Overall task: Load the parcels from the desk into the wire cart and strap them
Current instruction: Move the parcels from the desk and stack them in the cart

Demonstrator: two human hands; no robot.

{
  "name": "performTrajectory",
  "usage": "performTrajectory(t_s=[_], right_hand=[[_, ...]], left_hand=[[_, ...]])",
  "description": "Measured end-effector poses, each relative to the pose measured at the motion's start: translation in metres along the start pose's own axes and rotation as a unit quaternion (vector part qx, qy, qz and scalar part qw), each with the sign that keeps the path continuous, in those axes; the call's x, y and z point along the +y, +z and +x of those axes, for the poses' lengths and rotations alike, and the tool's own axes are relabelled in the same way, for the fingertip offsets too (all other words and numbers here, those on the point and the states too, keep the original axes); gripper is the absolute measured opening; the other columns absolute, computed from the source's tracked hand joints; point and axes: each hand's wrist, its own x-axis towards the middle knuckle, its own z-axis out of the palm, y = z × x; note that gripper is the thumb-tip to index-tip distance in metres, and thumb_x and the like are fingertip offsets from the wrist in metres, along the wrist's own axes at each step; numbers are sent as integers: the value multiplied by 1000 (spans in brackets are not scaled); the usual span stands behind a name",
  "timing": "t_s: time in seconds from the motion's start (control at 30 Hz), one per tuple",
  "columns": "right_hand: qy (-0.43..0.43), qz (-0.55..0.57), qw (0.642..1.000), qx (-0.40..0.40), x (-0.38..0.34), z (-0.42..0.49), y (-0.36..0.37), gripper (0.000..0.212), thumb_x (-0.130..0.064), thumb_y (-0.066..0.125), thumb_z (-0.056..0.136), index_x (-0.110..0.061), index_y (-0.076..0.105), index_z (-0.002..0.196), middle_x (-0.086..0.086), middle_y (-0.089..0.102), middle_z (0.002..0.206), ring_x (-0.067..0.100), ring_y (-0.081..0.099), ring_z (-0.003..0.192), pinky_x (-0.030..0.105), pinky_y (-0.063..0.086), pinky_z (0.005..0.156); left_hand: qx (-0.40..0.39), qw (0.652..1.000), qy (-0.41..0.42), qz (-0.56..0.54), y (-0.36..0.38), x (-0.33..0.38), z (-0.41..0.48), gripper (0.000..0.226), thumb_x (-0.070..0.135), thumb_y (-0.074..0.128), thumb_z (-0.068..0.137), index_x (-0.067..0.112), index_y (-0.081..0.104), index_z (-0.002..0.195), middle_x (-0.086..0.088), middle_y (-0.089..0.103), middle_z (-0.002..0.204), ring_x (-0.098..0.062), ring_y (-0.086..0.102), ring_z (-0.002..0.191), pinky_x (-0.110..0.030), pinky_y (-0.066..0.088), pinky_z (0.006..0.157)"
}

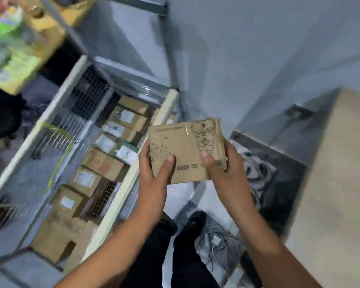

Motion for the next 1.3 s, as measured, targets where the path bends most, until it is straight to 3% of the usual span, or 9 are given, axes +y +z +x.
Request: performTrajectory(t_s=[0.13, 0.33, 0.47, 0.57, 0.7, 0.9, 1.0, 1.1, 1.3], right_hand=[[-37, -86, 989, -118, -39, 47, 85, 42, -62, 69, 89, -54, 55, 128, -15, 59, 131, -3, 60, 117, 29, 55, 97], [-21, -188, 959, -212, -65, 118, 219, 45, -66, 67, 88, -31, 50, 112, -13, 65, 111, -2, 67, 95, 16, 55, 69], [10, -230, 943, -241, -48, 182, 292, 91, -82, 58, 76, -44, 28, 153, -1, 56, 145, 20, 60, 127, 44, 53, 102], [24, -272, 921, -279, -18, 238, 329, 87, -76, 58, 83, -35, 35, 156, 4, 52, 150, 24, 57, 132, 50, 51, 108], [51, -312, 887, -337, 41, 315, 365, 77, -60, 65, 93, -24, 35, 154, 8, 64, 135, 25, 68, 116, 39, 59, 92], [68, -381, 826, -410, 141, 399, 405, 91, -70, 64, 88, -27, 26, 159, -2, 47, 152, 17, 48, 138, 29, 38, 107], [55, -403, 811, -420, 189, 438, 402, 72, -61, 66, 93, -29, 36, 151, -4, 55, 141, 16, 55, 129, 31, 43, 105], [57, -423, 798, -426, 226, 468, 401, 86, -65, 65, 91, -31, 26, 160, 0, 46, 158, 21, 46, 143, 35, 36, 116], [38, -485, 762, -428, 283, 491, 406, 88, -69, 54, 96, -26, 15, 162, 12, 37, 164, 33, 42, 146, 45, 36, 118]], left_hand=[[113, 992, -33, -41, -73, -2, 28, 76, 65, 71, 83, 49, 39, 150, 25, 60, 140, -2, 60, 127, -28, 54, 100], [172, 975, -54, -131, -168, -13, 101, 53, 57, 68, 93, 43, 50, 141, 14, 69, 132, -9, 67, 119, -22, 58, 90], [246, 958, -80, -122, -197, -49, 163, 63, 60, 73, 85, 42, 47, 140, 25, 69, 121, -1, 69, 109, -21, 59, 81], [251, 958, -104, -91, -203, -87, 214, 60, 50, 69, 94, 33, 44, 146, 13, 65, 130, -9, 66, 115, -25, 56, 90], [263, 952, -143, -58, -205, -148, 274, 67, 50, 68, 96, 29, 38, 152, 10, 57, 131, 5, 59, 104, -14, 47, 81], [282, 946, -153, -32, -190, -247, 338, 85, 29, 68, 100, 23, 12, 164, 28, 46, 129, 38, 46, 99, 7, 38, 78], [265, 949, -168, -13, -173, -291, 360, 80, 30, 68, 100, 30, 15, 160, 22, 50, 135, 27, 51, 112, -5, 45, 94], [263, 946, -187, 25, -160, -324, 380, 78, 42, 67, 98, 28, 18, 158, 3, 48, 150, -10, 48, 137, -39, 43, 115], [269, 925, -239, 120, -154, -364, 406, 81, 49, 62, 98, 20, 19, 161, -10, 41, 145, -16, 46, 128, -40, 45, 111]])
